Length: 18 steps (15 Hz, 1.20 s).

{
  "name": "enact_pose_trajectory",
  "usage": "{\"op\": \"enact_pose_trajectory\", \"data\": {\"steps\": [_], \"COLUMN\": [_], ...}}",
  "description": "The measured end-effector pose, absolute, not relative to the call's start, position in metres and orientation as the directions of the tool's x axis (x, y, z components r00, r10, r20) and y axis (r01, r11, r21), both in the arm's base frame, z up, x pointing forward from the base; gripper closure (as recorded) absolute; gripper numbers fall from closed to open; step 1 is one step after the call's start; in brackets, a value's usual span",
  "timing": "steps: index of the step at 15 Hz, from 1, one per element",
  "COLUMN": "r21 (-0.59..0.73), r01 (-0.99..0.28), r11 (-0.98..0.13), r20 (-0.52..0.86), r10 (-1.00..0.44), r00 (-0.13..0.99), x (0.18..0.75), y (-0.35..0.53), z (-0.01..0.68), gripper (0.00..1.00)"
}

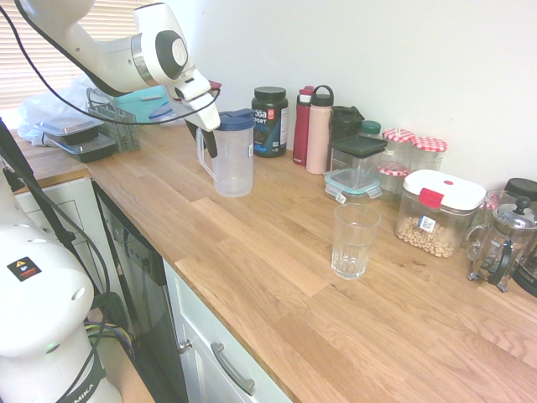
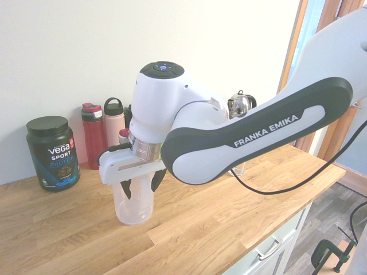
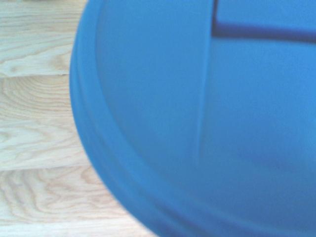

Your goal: Pour me some water

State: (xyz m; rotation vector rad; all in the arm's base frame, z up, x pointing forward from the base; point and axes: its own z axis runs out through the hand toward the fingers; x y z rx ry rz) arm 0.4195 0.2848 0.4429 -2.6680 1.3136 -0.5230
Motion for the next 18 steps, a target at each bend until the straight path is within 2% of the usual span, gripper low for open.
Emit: {"op": "enact_pose_trajectory", "data": {"steps": [14,18], "r21": [-0.281,-0.305], "r01": [-0.721,-0.718], "r11": [-0.633,-0.625], "r20": [0.272,0.25], "r10": [-0.773,-0.781], "r00": [0.573,0.573], "x": [0.419,0.416], "y": [0.287,0.261], "z": [0.446,0.469], "gripper": [1.0,1.0]}}
